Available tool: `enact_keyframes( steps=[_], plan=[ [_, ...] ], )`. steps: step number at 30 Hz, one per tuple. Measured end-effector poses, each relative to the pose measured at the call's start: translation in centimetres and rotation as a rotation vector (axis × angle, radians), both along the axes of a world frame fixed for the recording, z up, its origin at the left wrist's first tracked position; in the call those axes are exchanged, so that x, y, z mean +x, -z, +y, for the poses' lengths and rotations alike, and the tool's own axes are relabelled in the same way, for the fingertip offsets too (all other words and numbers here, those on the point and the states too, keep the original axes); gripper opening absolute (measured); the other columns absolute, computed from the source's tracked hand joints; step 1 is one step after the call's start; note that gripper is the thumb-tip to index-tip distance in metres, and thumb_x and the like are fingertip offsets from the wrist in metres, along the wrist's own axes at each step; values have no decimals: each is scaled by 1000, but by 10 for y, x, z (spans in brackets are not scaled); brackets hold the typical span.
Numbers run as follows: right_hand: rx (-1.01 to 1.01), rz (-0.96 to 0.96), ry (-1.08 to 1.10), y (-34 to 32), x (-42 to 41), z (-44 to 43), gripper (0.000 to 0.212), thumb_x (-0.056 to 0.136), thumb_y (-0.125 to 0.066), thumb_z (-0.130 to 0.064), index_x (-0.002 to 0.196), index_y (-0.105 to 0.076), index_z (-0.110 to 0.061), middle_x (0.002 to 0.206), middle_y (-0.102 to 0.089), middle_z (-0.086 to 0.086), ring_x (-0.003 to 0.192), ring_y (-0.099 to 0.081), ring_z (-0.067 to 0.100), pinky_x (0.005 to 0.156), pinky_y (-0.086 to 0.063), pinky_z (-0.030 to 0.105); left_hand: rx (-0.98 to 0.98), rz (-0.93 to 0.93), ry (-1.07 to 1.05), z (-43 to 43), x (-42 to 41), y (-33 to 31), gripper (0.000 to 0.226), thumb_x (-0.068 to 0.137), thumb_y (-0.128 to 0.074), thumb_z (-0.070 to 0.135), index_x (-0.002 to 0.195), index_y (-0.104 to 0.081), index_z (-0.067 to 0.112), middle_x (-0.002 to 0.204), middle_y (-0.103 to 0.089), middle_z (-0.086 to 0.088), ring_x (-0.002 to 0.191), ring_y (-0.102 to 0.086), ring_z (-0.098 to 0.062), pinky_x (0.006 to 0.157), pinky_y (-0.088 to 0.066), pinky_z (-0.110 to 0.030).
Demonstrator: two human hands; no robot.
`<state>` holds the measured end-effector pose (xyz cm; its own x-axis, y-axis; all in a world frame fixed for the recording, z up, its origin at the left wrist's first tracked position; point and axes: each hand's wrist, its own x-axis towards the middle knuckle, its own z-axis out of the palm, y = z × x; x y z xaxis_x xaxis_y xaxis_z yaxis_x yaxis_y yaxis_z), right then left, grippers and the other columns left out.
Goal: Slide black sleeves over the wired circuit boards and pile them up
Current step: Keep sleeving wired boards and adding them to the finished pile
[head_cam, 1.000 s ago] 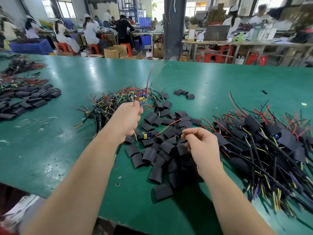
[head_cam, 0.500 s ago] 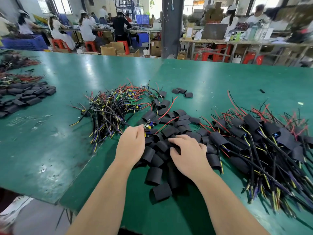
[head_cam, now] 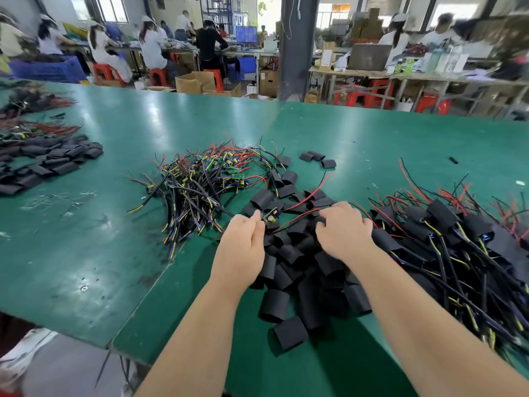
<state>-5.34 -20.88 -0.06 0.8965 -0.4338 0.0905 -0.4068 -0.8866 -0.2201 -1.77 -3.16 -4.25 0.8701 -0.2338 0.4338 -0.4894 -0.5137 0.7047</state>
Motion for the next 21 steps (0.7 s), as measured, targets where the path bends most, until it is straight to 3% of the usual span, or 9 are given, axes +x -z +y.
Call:
enact_keyframes(
  steps=[2,3,6,10,13,17,19,21],
  plan=[
    [-49,58,0,1,14,-5,29,95,-45,-28,117,-60,-16,125,-48,10,122,-44,31,102,-31,43,-72,-30,37,1,-3,-3,30,100,-45,12,117,-57,-10,78,-40,10,97,-55,-16,91,-42,-20],
    [-67,61,-3,2,22,-7,31,95,-46,-30,119,-59,-17,124,-48,10,122,-44,31,102,-31,43,-90,-77,29,2,-4,-5,30,98,-49,8,123,-59,-4,79,-44,9,88,-52,-6,83,-38,-10],
    [-99,-29,-6,7,42,-10,33,92,-48,-31,122,-59,-24,124,-50,8,122,-45,28,103,-30,41,-131,-161,-44,2,-3,-7,29,90,-61,3,119,-66,7,75,-48,6,72,-47,3,68,-33,-5],
    [-50,-257,-180,15,62,-10,44,90,-49,-18,133,-53,-27,141,-45,8,130,-39,27,106,-25,40,-155,-109,-155,3,1,-9,22,88,-67,9,109,-72,13,69,-53,4,65,-47,-4,63,-34,-10],
    [-32,-322,-263,18,71,-5,42,93,-44,-14,134,-54,-20,136,-50,9,123,-45,31,101,-28,40,-51,-105,-151,3,2,-6,19,89,-66,12,106,-74,13,76,-57,-3,72,-53,-19,67,-41,-25],
    [-117,18,-292,17,84,-3,26,93,-44,-11,111,-62,-12,112,-63,15,103,-60,35,87,-48,39,123,-62,-160,1,3,-2,19,95,-58,17,103,-72,8,86,-55,-5,77,-53,-25,69,-48,-41],
    [-157,123,-311,14,85,-2,22,92,-52,-21,106,-64,-10,109,-65,15,101,-61,33,86,-51,37,196,-35,-166,1,5,-2,20,96,-55,20,107,-69,10,91,-52,-3,79,-51,-24,67,-47,-39],
    [-189,137,-310,10,83,0,31,92,-58,-36,109,-64,-11,110,-64,11,105,-59,32,86,-49,36,285,-11,-186,1,6,-1,19,97,-52,23,102,-65,10,91,-45,0,77,-48,-22,64,-42,-34]
  ],
)
